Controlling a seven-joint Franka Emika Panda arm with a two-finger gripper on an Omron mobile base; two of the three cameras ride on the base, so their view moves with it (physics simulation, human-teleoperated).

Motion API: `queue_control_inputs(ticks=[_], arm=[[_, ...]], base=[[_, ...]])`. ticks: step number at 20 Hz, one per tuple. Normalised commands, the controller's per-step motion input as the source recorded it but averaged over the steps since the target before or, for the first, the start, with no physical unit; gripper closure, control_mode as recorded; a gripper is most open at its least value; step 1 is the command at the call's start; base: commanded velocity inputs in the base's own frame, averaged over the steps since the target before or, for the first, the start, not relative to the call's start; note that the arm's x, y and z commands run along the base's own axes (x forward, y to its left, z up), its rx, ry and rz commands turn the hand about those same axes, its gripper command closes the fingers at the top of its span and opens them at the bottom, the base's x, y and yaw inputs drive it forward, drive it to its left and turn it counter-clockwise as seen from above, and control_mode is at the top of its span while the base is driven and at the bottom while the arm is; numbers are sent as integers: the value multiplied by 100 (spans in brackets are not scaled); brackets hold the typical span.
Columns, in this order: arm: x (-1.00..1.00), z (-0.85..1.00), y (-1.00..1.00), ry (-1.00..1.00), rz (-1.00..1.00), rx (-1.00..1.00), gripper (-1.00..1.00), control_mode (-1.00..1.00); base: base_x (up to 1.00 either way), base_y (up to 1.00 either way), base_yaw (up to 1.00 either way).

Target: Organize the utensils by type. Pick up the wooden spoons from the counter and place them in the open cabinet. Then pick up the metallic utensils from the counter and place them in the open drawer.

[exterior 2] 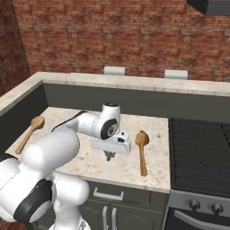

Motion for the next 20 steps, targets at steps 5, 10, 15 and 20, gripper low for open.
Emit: queue_control_inputs(ticks=[5, 10, 15, 20], arm=[[-26, 93, 38, -7, 0, -8, 100, -100], [-11, 72, 52, -21, 3, 0, 100, -100], [-21, 60, 48, -34, 10, 0, 100, -100], [-21, 65, 44, -27, 12, 0, 100, -100]], base=[[0, 0, 0], [0, 0, 0], [0, 0, 0], [0, 0, 0]])
